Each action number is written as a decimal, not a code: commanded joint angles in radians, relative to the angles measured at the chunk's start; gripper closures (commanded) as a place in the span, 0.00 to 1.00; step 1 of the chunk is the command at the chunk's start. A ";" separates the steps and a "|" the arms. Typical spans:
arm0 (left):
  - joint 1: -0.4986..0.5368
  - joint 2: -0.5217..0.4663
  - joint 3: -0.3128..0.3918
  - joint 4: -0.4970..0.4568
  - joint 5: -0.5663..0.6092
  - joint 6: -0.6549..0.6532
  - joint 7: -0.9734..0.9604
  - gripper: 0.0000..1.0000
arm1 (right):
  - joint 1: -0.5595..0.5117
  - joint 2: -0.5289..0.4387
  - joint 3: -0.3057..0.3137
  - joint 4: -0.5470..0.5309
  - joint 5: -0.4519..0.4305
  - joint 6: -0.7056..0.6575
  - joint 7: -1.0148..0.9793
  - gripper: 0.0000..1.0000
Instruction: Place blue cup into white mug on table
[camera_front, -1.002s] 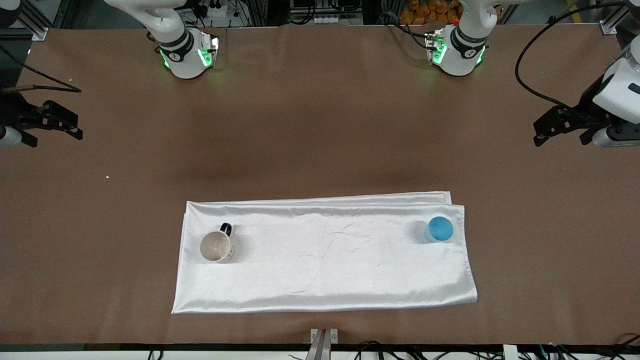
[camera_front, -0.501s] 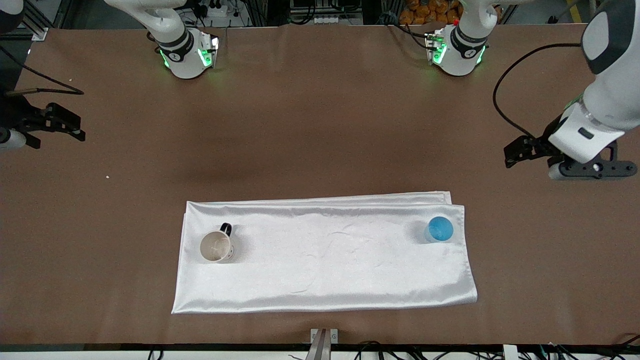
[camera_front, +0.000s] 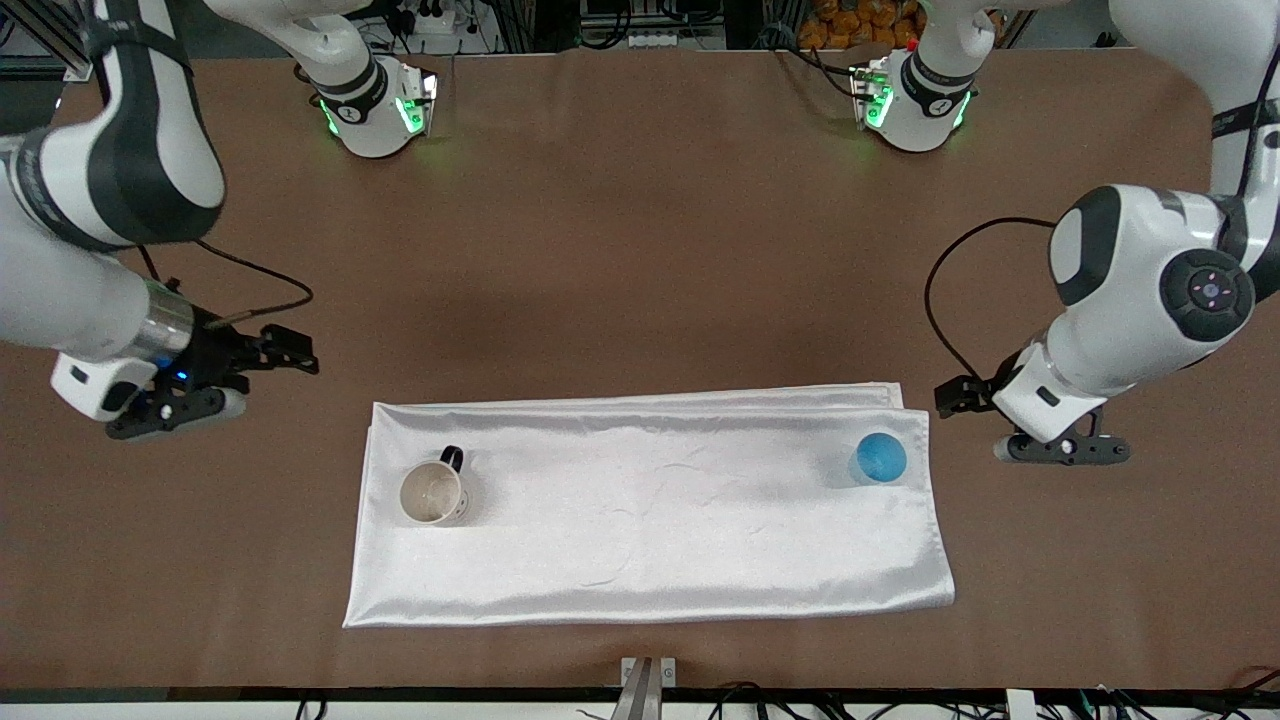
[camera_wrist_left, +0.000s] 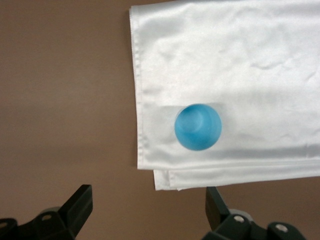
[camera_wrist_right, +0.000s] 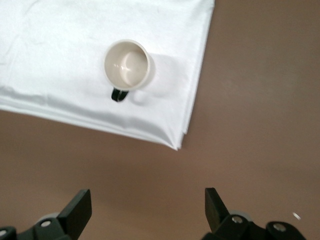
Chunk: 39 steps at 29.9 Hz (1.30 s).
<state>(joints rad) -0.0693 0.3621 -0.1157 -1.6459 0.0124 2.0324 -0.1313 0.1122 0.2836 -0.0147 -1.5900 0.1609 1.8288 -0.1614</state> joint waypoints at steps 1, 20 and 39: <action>-0.024 0.076 0.005 0.018 -0.003 0.074 0.007 0.00 | 0.037 0.110 -0.002 0.038 0.042 0.088 0.022 0.00; -0.023 0.250 0.007 0.017 -0.006 0.272 0.002 0.00 | 0.104 0.344 -0.004 0.068 0.034 0.317 0.022 0.00; -0.030 0.279 0.005 0.015 -0.005 0.272 0.002 0.39 | 0.150 0.462 -0.004 0.142 0.034 0.417 0.186 0.00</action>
<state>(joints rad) -0.0899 0.6321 -0.1125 -1.6450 0.0124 2.3088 -0.1314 0.2382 0.7132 -0.0136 -1.5007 0.1792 2.2552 -0.0302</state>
